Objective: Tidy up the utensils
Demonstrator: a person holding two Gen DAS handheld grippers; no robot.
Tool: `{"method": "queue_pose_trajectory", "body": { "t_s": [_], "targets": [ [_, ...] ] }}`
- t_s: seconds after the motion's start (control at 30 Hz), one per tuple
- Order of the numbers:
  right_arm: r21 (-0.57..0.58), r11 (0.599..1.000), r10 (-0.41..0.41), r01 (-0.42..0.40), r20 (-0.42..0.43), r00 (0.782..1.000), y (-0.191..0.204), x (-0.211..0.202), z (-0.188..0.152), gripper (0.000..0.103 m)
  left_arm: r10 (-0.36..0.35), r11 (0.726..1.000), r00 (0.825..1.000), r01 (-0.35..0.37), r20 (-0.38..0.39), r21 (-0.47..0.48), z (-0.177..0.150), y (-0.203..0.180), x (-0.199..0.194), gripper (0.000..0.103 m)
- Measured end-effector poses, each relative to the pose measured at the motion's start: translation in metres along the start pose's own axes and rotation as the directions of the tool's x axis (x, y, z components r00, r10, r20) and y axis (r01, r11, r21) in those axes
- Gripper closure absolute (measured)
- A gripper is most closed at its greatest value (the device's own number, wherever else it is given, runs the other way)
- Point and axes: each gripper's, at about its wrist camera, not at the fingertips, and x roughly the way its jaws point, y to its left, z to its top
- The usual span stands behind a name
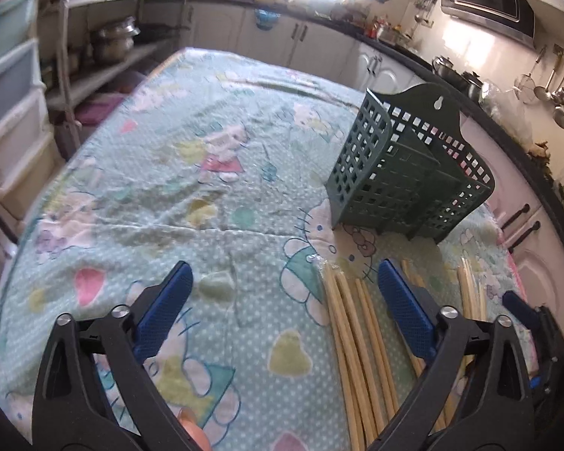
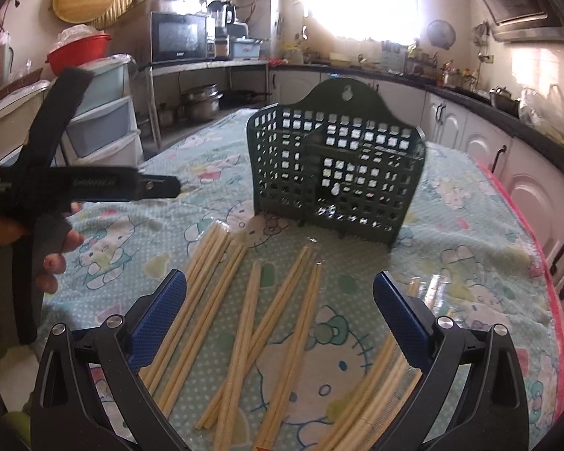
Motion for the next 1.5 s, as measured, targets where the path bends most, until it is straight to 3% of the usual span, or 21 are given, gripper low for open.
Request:
{"method": "queue_pose_trajectory", "body": {
  "t_s": [0.03, 0.13, 0.17, 0.33, 0.4, 0.57, 0.8, 0.97, 1.17, 1.5],
  "targets": [
    [-0.002, 1.0, 0.005, -0.005, -0.007, 1.0, 0.001, 0.004, 0.0, 0.009, -0.008, 1.0, 1.0, 0.008, -0.014, -0.003, 0.002, 0.001, 0.003, 0.027],
    [-0.009, 1.0, 0.028, -0.029, -0.056, 0.998, 0.001, 0.019, 0.003, 0.029, -0.053, 0.999, 0.997, 0.053, -0.062, -0.007, 0.008, 0.001, 0.015, 0.041],
    [-0.004, 0.999, 0.045, -0.046, -0.076, 0.996, 0.001, 0.024, 0.004, 0.031, -0.072, 0.997, 0.994, 0.071, -0.08, -0.014, 0.009, 0.0, 0.019, 0.042],
    [-0.004, 0.995, 0.102, -0.104, -0.161, 0.982, 0.004, 0.05, 0.004, 0.053, -0.171, 0.984, 0.969, 0.16, -0.177, -0.077, 0.01, 0.0, 0.041, 0.064],
    [0.002, 0.993, 0.12, -0.122, -0.187, 0.975, 0.004, 0.058, 0.003, 0.059, -0.192, 0.98, 0.958, 0.175, -0.212, -0.097, 0.009, -0.002, 0.051, 0.069],
    [0.023, 0.988, 0.152, -0.15, -0.227, 0.962, 0.004, 0.075, 0.001, 0.064, -0.208, 0.974, 0.943, 0.175, -0.261, -0.143, 0.007, 0.002, 0.068, 0.079],
    [0.019, 0.987, 0.157, -0.158, -0.261, 0.953, 0.003, 0.086, 0.009, 0.072, -0.204, 0.974, 0.943, 0.169, -0.261, -0.15, 0.011, 0.004, 0.076, 0.092],
    [-0.009, 0.989, 0.136, -0.146, -0.3, 0.944, 0.008, 0.1, 0.012, 0.075, -0.198, 0.975, 0.946, 0.164, -0.257, -0.149, 0.016, 0.011, 0.074, 0.095],
    [0.035, 0.986, 0.168, -0.165, -0.307, 0.937, 0.003, 0.114, 0.018, 0.093, -0.21, 0.973, 0.951, 0.182, -0.227, -0.14, 0.022, 0.014, 0.059, 0.097],
    [0.15, 0.963, 0.248, -0.223, -0.168, 0.954, -0.023, 0.085, 0.046, 0.094, -0.191, 0.981, 0.971, 0.187, -0.143, -0.044, 0.036, -0.001, 0.026, 0.097]
  ]
}}
